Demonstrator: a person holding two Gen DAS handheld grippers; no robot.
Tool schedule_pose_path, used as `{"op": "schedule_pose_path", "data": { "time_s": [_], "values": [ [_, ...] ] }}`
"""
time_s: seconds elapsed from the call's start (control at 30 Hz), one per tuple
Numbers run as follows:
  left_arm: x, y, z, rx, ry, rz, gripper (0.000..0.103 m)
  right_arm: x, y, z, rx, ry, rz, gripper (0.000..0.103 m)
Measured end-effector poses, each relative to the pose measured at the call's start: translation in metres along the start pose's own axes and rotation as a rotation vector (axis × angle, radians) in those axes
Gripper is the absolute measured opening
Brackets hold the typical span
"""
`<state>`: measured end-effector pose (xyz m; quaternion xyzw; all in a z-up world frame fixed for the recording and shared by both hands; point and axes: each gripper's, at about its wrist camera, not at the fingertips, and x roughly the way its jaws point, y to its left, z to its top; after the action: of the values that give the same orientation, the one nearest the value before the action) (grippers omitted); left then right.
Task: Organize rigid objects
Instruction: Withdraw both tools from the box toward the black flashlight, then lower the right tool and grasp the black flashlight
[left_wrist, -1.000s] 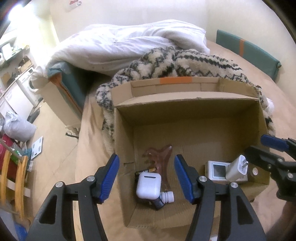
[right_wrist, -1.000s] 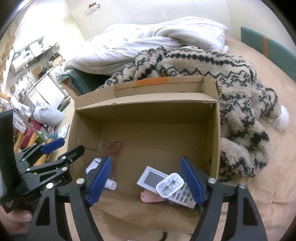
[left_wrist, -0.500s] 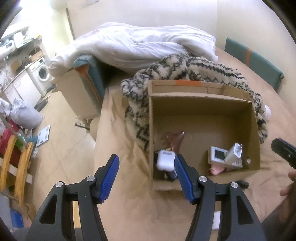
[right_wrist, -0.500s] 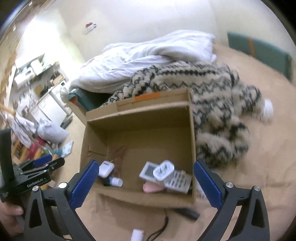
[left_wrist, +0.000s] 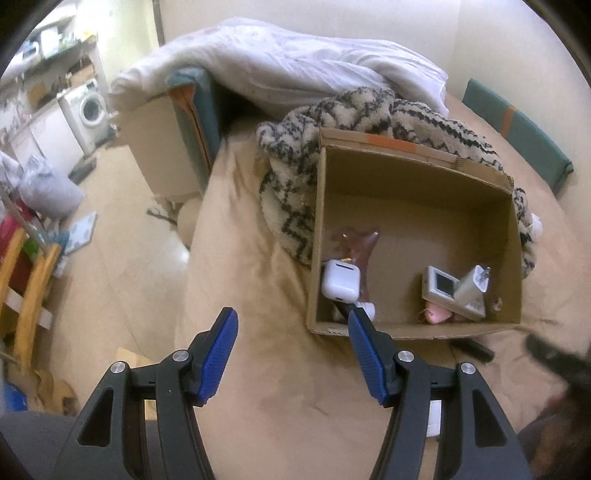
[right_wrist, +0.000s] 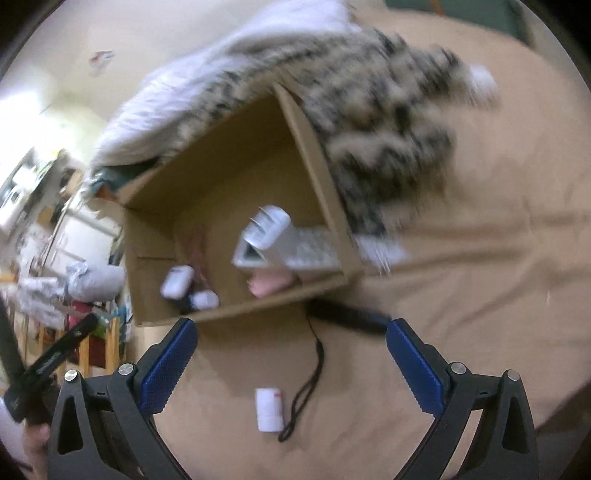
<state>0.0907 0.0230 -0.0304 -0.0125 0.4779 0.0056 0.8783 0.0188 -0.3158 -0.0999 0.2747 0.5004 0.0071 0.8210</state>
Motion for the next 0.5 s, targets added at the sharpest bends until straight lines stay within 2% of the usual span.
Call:
{"op": "schedule_pose_path", "data": {
  "time_s": [0.17, 0.3, 0.4, 0.5],
  "values": [
    [0.007, -0.007, -0.004, 0.000, 0.061, 0.007, 0.059, 0.039, -0.019, -0.009, 0.162, 0.043, -0.177, 0.103],
    [0.013, -0.005, -0.006, -0.026, 0.115, -0.011, 0.059, 0.068, -0.013, -0.005, 0.161, 0.035, -0.297, 0.103],
    [0.007, 0.003, -0.004, -0.058, 0.073, 0.019, 0.059, 0.086, -0.006, -0.002, 0.143, 0.023, -0.299, 0.103],
    [0.005, 0.015, 0.000, -0.118, 0.059, 0.036, 0.059, 0.092, -0.006, -0.001, 0.143, -0.026, -0.251, 0.103]
  ]
}}
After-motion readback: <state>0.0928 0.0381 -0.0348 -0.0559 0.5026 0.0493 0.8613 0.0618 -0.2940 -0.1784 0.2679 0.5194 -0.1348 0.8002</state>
